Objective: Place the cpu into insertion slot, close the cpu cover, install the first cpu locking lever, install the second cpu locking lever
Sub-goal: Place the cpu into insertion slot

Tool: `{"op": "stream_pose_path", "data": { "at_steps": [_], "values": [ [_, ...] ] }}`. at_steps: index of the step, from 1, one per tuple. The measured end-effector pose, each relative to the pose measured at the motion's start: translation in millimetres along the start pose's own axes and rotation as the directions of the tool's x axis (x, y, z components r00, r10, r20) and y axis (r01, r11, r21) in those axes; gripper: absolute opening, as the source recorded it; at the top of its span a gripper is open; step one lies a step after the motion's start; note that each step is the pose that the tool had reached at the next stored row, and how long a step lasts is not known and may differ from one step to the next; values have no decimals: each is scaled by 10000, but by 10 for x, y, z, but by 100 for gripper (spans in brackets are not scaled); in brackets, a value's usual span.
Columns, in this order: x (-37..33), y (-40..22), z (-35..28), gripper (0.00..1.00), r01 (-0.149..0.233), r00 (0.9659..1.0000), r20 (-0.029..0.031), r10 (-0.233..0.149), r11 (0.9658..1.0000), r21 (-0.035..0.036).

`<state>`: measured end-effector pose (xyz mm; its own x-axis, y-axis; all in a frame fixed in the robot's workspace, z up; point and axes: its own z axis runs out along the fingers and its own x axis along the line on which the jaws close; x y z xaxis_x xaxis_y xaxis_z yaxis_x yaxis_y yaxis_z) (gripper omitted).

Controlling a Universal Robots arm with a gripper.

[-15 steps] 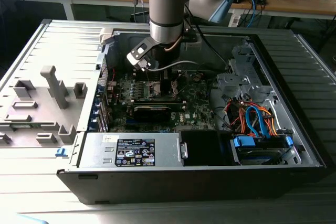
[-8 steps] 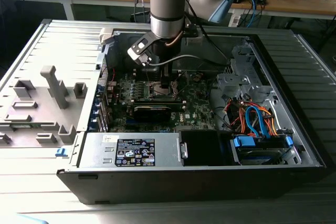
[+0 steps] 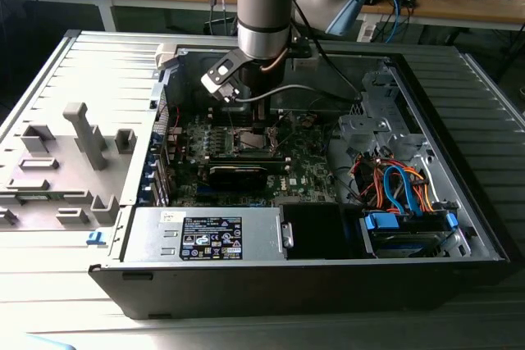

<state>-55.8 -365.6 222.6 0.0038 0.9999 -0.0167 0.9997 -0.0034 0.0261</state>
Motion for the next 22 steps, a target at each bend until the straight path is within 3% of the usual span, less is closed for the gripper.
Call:
{"op": "stream_pose_path", "data": {
  "at_steps": [7, 22],
  "values": [
    [-1, 1, -28, 11, 0, 10000, -26, 0, 10000, -2],
    [-3, 3, -102, 11, 0, 10000, -24, 0, 10000, 0]
  ]
}}
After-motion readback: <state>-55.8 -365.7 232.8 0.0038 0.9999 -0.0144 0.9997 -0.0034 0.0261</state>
